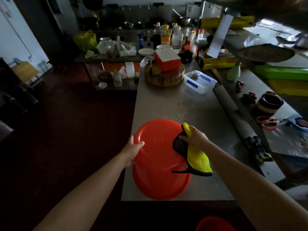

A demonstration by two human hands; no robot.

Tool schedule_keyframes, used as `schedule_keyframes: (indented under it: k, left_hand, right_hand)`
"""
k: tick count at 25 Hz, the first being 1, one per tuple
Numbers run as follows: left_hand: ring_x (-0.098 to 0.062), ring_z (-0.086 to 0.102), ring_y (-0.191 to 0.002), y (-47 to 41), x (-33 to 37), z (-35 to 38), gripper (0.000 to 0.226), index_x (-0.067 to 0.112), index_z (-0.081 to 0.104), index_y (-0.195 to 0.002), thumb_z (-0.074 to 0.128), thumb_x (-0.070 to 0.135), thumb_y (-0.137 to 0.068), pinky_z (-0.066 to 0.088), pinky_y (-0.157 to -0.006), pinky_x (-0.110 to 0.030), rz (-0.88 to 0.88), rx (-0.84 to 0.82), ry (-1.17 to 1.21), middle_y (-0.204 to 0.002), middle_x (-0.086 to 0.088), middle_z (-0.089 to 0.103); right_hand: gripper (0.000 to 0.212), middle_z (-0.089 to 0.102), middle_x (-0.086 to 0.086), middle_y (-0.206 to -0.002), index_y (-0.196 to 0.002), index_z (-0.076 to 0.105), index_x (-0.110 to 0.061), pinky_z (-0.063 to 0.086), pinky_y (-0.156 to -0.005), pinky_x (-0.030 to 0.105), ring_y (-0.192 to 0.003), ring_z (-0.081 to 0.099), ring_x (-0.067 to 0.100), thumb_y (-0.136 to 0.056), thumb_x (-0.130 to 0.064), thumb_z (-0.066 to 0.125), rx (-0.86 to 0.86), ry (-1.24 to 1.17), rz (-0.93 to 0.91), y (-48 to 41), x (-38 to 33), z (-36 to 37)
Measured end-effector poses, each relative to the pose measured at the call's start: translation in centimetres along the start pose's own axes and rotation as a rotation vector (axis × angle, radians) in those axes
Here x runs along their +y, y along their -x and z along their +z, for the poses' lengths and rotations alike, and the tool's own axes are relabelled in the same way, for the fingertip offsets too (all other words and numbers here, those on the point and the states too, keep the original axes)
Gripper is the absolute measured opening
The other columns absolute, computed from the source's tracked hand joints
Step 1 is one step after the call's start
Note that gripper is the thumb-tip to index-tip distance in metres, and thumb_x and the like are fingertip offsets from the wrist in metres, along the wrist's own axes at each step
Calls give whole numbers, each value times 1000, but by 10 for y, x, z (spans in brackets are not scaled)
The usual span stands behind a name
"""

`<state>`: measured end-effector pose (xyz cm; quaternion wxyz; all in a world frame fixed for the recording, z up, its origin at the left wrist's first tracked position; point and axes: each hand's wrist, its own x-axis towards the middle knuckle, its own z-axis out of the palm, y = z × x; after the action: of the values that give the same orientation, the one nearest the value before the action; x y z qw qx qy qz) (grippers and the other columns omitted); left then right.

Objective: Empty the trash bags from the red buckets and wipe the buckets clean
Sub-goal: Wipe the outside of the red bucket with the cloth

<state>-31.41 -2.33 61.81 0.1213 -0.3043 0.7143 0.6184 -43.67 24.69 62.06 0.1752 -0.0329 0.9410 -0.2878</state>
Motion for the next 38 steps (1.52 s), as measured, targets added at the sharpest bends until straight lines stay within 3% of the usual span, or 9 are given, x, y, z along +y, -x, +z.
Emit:
schedule_keyframes:
  k: [8,14,17,20,24,27,30,34,38]
  left_hand:
    - [-18,64,-96,6,-2,4,57,38,39,-145,63,20,-97,59,-68,-45,6,19,182,-113,5,63]
    - [-21,56,-113,28,-6,2,77,36,37,-140,74,5,-80,51,-93,-60,178,17,289,-133,6,51]
    - [-25,57,-106,44,-20,-1,66,36,43,-125,63,19,-65,50,-89,-52,159,47,291,-131,-6,53]
    - [-25,60,-101,58,-27,-6,31,33,59,-112,49,52,-89,47,-89,-47,67,130,358,-118,-8,65]
    - [-27,57,-110,67,-33,-17,52,28,49,-120,39,72,-94,49,-92,-47,-3,97,290,-120,-4,57]
    - [-22,65,-89,70,-44,-28,53,19,56,-107,66,63,-80,58,-73,-38,11,47,303,-105,-9,60]
    - [-15,62,-67,86,-50,-27,30,22,64,-81,48,38,-101,55,-60,-27,88,0,321,-78,-6,66]
    - [-17,64,-94,93,-68,-31,38,24,54,-113,47,57,-95,58,-77,-34,144,64,207,-111,-8,65]
    - [-25,56,-118,102,-79,-32,60,35,29,-144,52,62,-95,51,-94,-44,149,74,69,-130,-1,49]
  right_hand:
    - [53,65,4,-114,-124,64,-26,46,-84,34,-107,61,26,-82,-56,76,-101,-139,-50,-24,3,-12]
    - [36,64,3,-99,-97,59,-24,42,-81,33,-98,59,26,-90,-58,66,47,-245,-134,11,-14,-54]
    - [44,64,6,-94,-87,59,-18,42,-77,33,-95,62,28,-91,-61,61,71,-185,-148,41,-17,-54]
    - [47,64,7,-86,-76,57,-17,43,-73,35,-88,61,28,-93,-61,58,91,-128,-166,74,-26,-41]
    - [56,57,3,-71,-68,53,-17,41,-66,35,-81,61,31,-93,-66,51,110,37,-198,113,-58,-24]
    - [53,58,1,-84,-77,55,-19,44,-71,36,-95,61,33,-97,-67,44,171,207,-315,142,-73,1]
    - [58,60,-2,-120,-106,66,-23,50,-88,42,-114,55,34,-97,-71,34,189,282,-384,161,-79,27]
    - [58,49,-6,-143,-131,60,-31,47,-99,45,-123,49,34,-97,-70,33,227,398,-421,175,-78,57]
    - [61,50,-6,-144,-129,61,-34,47,-99,47,-120,51,33,-93,-73,30,286,428,-456,184,-73,74]
